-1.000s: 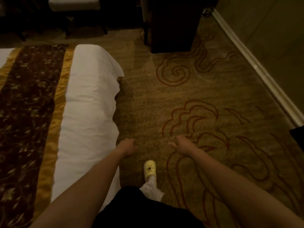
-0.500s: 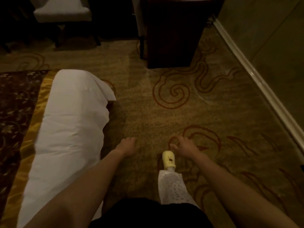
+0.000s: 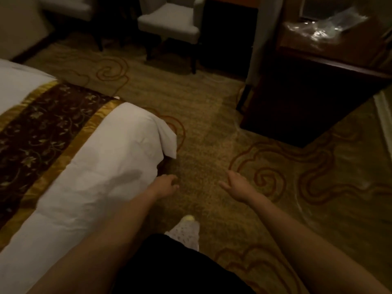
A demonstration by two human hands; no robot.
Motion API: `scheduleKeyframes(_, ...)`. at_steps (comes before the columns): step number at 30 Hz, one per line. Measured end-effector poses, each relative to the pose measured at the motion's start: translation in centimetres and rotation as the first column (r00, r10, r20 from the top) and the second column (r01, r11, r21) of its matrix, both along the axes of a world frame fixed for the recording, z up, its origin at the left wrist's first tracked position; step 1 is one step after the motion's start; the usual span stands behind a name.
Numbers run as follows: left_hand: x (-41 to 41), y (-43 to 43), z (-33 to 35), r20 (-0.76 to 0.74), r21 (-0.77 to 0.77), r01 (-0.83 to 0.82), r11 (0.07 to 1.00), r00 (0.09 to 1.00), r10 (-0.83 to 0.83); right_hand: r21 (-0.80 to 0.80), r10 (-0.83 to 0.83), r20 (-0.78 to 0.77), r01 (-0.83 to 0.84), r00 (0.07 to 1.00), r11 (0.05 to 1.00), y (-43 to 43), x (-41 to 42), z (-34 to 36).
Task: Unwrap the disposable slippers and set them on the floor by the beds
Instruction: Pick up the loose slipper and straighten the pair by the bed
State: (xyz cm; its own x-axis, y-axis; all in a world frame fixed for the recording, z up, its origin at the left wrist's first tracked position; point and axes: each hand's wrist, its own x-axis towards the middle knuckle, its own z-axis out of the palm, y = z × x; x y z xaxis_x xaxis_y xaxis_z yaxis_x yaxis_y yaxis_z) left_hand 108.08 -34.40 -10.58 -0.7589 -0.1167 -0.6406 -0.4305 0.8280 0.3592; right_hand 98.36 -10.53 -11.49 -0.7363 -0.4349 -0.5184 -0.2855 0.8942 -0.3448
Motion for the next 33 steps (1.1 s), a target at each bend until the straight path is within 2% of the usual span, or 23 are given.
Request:
scheduleKeyframes(4, -7.2, -2.3, -1.4, 0.015, -0.045, -0.039, 0.998, 0.999, 0.04, -0.017, 0.046, 0.078, -0.045, 0.996, 0.999, -4.3, -8.2, -1.7)
scheduleKeyframes(9, -18.4, -6.6, -3.0, 0.054, -0.015, -0.06, 0.998, 0.997, 0.061, 0.026, 0.063, 0.112, -0.066, 0.992, 0.997, -8.5, -20.0, -3.2)
scheduleKeyframes(12, -24.7, -9.4, -2.6, 0.069, -0.001, -0.116, 0.993, 0.991, 0.116, 0.07, 0.098, 0.12, -0.107, 0.988, 0.992, -11.1, -27.0, -2.9)
scheduleKeyframes(18, -35.8, -14.7, -1.7, 0.045, 0.008, -0.192, 0.981, 0.981, 0.191, 0.018, 0.097, 0.131, -0.1, 0.987, 0.995, -17.1, -39.2, -1.2)
scheduleKeyframes(27, -52.1, -23.8, -3.3, 0.011, 0.03, -0.384, 0.923, 0.923, 0.384, 0.06, 0.3, 0.109, -0.308, 0.948, 0.95, -28.8, -58.7, -2.1)
scheduleKeyframes(33, -60.2, -29.2, -3.2, 0.02, 0.071, -0.567, 0.821, 0.823, 0.567, 0.099, 0.522, 0.118, -0.533, 0.845, 0.841, -37.6, -70.3, -1.7)
